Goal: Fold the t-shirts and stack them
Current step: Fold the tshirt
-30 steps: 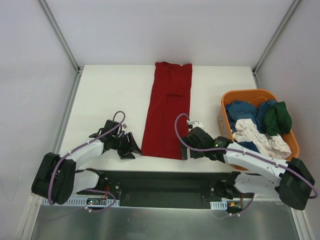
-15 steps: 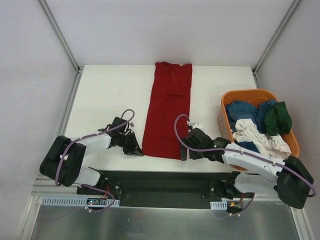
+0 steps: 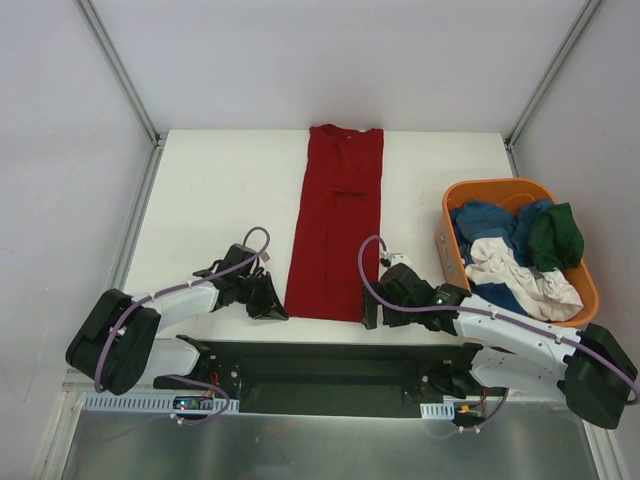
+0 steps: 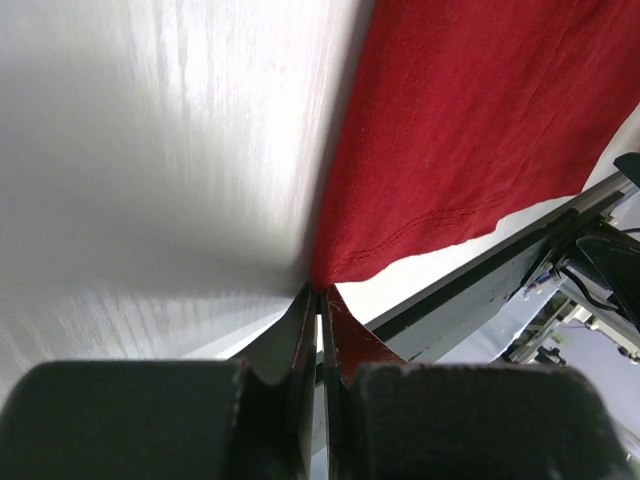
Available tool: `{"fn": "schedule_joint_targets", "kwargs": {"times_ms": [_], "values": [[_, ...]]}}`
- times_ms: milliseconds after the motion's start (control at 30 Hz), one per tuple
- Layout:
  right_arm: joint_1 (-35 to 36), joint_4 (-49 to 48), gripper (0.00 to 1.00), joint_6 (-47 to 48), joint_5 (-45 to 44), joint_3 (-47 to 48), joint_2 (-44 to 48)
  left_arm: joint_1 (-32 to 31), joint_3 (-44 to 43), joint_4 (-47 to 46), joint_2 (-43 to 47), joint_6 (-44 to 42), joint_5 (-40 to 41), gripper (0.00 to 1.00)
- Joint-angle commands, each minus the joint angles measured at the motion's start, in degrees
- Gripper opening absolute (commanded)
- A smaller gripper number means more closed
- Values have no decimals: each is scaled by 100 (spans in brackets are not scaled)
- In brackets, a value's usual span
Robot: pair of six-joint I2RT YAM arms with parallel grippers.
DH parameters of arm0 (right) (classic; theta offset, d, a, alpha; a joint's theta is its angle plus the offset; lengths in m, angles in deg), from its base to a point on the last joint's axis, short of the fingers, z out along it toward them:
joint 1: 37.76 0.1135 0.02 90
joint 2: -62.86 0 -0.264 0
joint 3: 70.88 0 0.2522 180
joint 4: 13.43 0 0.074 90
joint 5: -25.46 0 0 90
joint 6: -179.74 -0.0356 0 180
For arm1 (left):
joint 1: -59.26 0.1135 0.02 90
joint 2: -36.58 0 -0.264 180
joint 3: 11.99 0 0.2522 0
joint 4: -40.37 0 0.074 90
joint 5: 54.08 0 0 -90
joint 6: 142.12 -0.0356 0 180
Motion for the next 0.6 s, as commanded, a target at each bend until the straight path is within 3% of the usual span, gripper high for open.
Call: {"fn": "schedule_joint_targets", "kwargs": {"times_ms": [0,67,267,567], "values": [[12,-285,97,-71,121,-10,-82,-108,292,155,348,213,339,0],[12,-382,94,-27,226,34,-267,-116,336,164,445,257,374,0],[21,-453,72,140,411,333,-952,-134,318,164,498,301,392,0],[21,-532,23,53,525,307,-1199,-187,257,146,524,495,462,0]]}}
